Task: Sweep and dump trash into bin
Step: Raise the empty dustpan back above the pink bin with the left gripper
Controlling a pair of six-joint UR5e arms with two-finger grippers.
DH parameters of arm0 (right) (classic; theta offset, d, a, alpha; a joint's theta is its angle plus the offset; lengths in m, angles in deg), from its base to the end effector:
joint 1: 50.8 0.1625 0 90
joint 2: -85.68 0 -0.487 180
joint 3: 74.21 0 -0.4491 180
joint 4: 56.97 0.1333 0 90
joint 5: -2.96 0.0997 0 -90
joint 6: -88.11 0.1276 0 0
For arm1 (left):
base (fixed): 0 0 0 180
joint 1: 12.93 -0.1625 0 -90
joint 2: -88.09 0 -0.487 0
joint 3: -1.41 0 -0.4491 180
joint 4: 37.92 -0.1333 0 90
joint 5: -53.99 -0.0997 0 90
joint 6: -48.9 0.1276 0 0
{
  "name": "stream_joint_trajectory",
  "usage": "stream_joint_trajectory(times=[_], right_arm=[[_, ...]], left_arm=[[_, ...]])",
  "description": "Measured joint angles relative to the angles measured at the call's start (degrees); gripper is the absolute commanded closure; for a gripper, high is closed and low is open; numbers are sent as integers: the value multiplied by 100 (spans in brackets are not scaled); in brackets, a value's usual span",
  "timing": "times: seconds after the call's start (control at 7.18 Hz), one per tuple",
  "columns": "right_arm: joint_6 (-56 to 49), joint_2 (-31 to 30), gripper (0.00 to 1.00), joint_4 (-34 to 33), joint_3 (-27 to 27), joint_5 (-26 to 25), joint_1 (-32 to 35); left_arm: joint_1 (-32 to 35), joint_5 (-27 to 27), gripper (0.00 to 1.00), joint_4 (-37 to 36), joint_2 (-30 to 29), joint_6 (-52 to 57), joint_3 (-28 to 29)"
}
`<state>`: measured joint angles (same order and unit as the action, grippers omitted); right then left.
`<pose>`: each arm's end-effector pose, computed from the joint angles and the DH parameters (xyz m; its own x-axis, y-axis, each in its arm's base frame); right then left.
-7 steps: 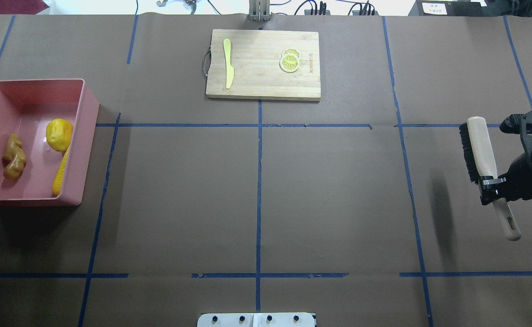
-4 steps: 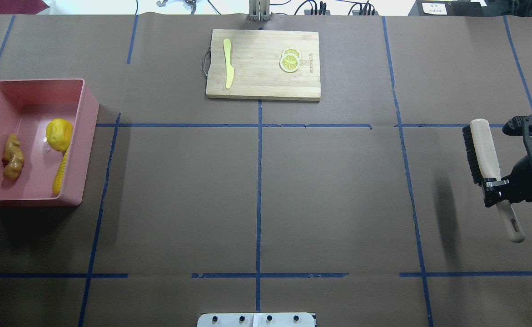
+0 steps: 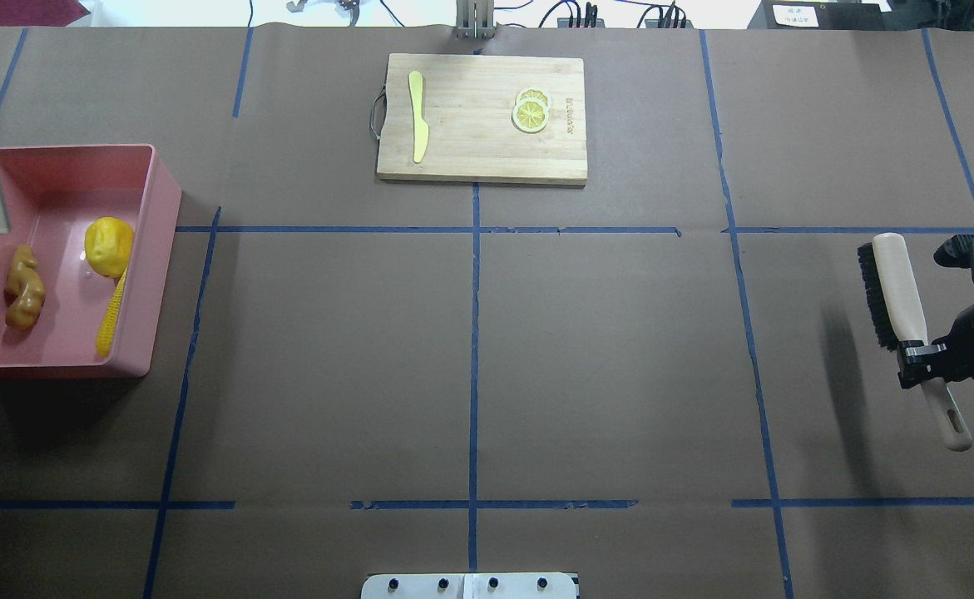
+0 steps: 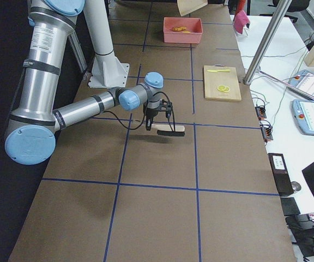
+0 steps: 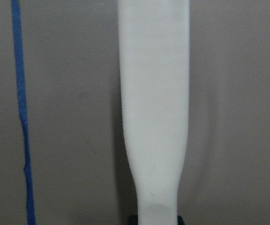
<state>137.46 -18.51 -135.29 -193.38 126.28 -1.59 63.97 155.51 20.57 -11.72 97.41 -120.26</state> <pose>-0.2470 -0.3831 0.5691 0.7502 0.0362 0.6602 0.0225 0.9965 -0.0802 0.0172 -0.5497 0.4508 0.4598 0.8880 -0.0006 -0.8569 0.4439 0.2620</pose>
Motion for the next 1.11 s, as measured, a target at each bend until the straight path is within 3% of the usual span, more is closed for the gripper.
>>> stream_joint_trajectory(times=[0.14, 0.42, 1.11], right_arm=[[61, -62, 100, 630, 392, 8, 0], [103, -156, 100, 1162, 715, 70, 3], [111, -372, 99, 1249, 938, 627, -3]], left_arm=[[0, 311, 100, -9, -96, -185, -9], [-1, 742, 100, -12, -217, -411, -12], [-216, 1559, 100, 32, -443, -719, 18]])
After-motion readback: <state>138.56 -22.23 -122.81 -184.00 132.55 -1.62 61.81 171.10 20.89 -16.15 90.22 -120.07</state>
